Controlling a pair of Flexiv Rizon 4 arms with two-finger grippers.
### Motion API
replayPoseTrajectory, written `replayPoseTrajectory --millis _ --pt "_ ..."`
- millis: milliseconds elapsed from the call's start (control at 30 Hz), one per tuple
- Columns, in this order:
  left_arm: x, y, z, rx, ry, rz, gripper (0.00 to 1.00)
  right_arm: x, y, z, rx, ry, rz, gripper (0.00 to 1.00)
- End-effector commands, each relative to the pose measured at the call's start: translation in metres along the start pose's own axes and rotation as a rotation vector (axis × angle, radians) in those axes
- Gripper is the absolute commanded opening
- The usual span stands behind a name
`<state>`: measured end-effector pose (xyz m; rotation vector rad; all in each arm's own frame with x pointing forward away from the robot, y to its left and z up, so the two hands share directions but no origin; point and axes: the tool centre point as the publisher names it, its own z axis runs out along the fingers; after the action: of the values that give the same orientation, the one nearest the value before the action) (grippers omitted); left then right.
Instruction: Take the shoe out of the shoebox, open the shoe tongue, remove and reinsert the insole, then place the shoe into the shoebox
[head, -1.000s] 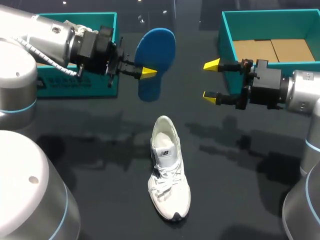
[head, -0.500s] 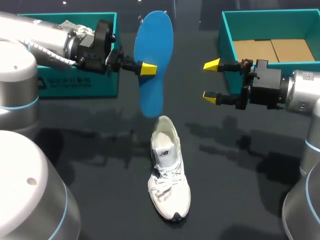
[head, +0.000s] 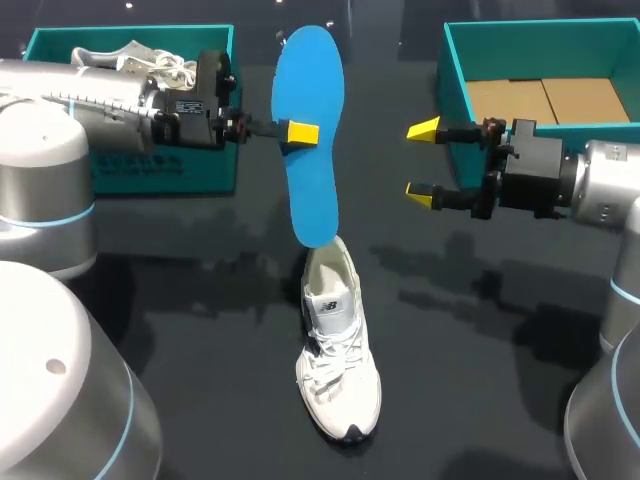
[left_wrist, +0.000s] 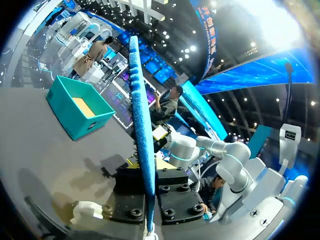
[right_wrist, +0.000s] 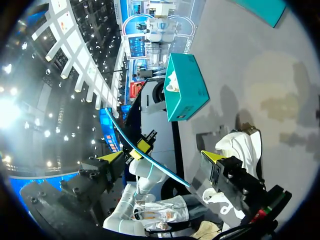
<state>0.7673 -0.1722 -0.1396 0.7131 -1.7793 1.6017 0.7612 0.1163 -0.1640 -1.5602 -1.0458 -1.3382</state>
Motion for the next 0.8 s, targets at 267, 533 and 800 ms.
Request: replayPoseTrajectory --millis 267,533,800 --pt "-0.015 0.010 0.005 0.032 0.020 -0.273 0.00 0.001 -0.001 0.000 0.001 -0.007 0.001 1.00" --pt "-0.028 0.013 0.007 0.054 0.016 -0.412 0.00 0.001 -0.001 0.000 0.001 -0.007 0.001 1.00" --pt "-0.034 0.015 0.009 0.074 0.022 -0.508 0.00 0.001 -0.001 0.000 0.001 -0.007 0.001 1.00"
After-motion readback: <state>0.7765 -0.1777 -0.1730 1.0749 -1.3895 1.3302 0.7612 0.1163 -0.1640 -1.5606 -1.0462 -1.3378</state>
